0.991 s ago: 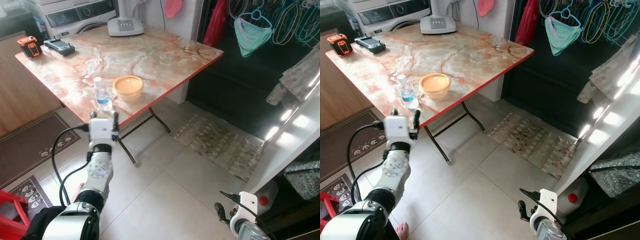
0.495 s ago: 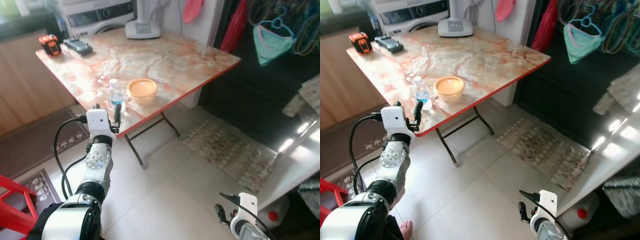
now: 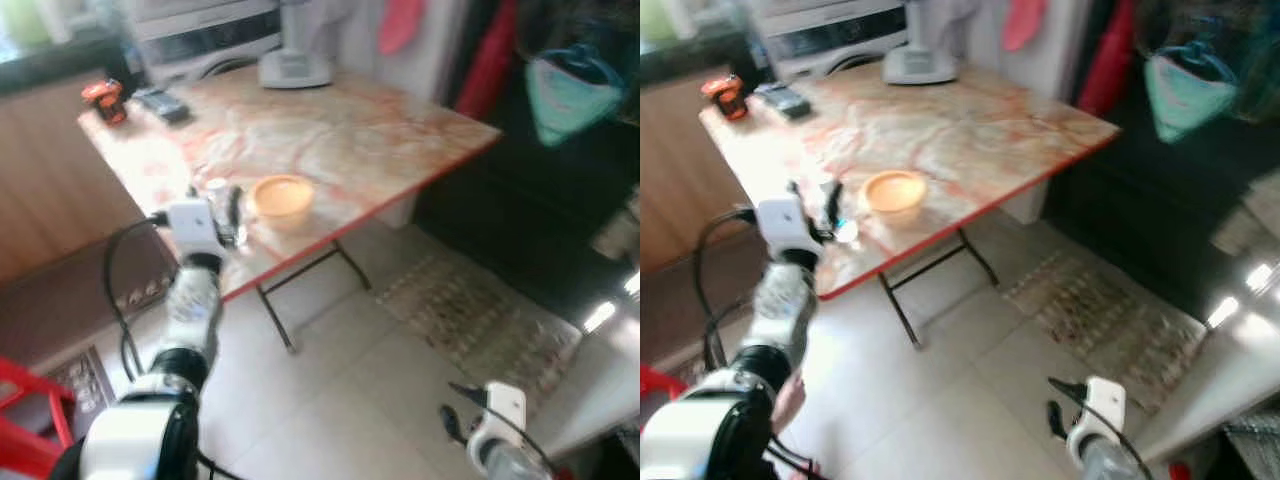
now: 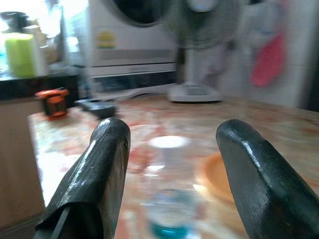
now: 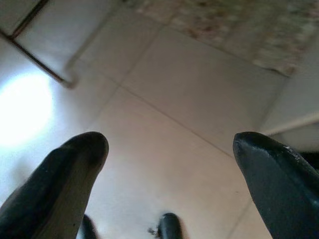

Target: Restocking fridge

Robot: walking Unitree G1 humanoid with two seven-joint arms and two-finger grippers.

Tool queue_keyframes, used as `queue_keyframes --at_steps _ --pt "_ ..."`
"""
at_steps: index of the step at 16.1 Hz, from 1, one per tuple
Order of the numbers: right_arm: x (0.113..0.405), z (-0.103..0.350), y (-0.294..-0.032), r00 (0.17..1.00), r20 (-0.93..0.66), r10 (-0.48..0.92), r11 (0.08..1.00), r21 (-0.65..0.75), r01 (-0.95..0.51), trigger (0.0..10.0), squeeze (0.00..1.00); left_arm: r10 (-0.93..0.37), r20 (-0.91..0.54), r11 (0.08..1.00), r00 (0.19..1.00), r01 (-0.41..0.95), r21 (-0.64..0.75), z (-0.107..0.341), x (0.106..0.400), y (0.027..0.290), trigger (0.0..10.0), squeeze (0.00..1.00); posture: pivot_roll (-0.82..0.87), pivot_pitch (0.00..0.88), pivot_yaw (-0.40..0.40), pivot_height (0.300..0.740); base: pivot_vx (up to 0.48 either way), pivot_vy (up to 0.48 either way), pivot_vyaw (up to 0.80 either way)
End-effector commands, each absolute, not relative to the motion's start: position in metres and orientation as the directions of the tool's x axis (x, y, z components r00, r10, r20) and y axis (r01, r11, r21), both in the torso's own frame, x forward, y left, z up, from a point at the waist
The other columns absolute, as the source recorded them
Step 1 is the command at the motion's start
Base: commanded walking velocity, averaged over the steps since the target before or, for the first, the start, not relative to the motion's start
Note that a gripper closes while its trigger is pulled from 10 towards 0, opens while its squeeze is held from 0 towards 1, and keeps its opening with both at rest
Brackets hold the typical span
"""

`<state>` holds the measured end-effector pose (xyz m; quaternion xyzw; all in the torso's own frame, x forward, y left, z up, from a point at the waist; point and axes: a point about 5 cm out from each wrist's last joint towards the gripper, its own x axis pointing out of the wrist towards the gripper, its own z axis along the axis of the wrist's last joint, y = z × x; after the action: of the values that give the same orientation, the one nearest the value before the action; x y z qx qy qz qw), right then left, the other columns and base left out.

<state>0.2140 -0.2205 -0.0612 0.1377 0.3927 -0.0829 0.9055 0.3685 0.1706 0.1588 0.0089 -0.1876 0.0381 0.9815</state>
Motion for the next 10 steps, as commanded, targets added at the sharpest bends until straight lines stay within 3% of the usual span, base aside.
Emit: queue_keyframes --at_steps 1,5,8,10 --pt "0.214 -0.062 -0.218 0.679 -0.733 -0.037 0.944 0.197 0.264 10.0 0.0 0.071 0.4 0.997 0.914 -0.08 0.007 0.167 0.37 0.171 10.0 0.0 -0.12 0.045 -0.012 0.74 0.326 0.0 0.0" --pt "0.214 -0.062 -0.218 0.677 -0.735 -0.034 0.947 0.193 0.257 10.0 0.0 0.069 0.512 0.997 0.856 -0.077 -0.005 0.199 0.375 0.168 10.0 0.0 -0.12 0.047 -0.012 0.74 0.324 0.0 0.0" --pt "0.215 -0.062 -0.217 0.682 -0.731 -0.032 0.948 0.194 0.252 10.0 0.0 0.059 0.586 0.997 0.808 -0.073 0.001 0.219 0.375 0.165 10.0 0.0 -0.12 0.049 -0.011 0.74 0.324 0.0 0.45" --pt "0.214 -0.062 -0.217 0.681 -0.732 -0.032 0.947 0.196 0.255 10.0 0.0 0.051 0.612 0.998 0.789 -0.066 0.002 0.227 0.374 0.162 10.0 0.0 -0.11 0.048 -0.011 0.74 0.324 0.0 0.0"
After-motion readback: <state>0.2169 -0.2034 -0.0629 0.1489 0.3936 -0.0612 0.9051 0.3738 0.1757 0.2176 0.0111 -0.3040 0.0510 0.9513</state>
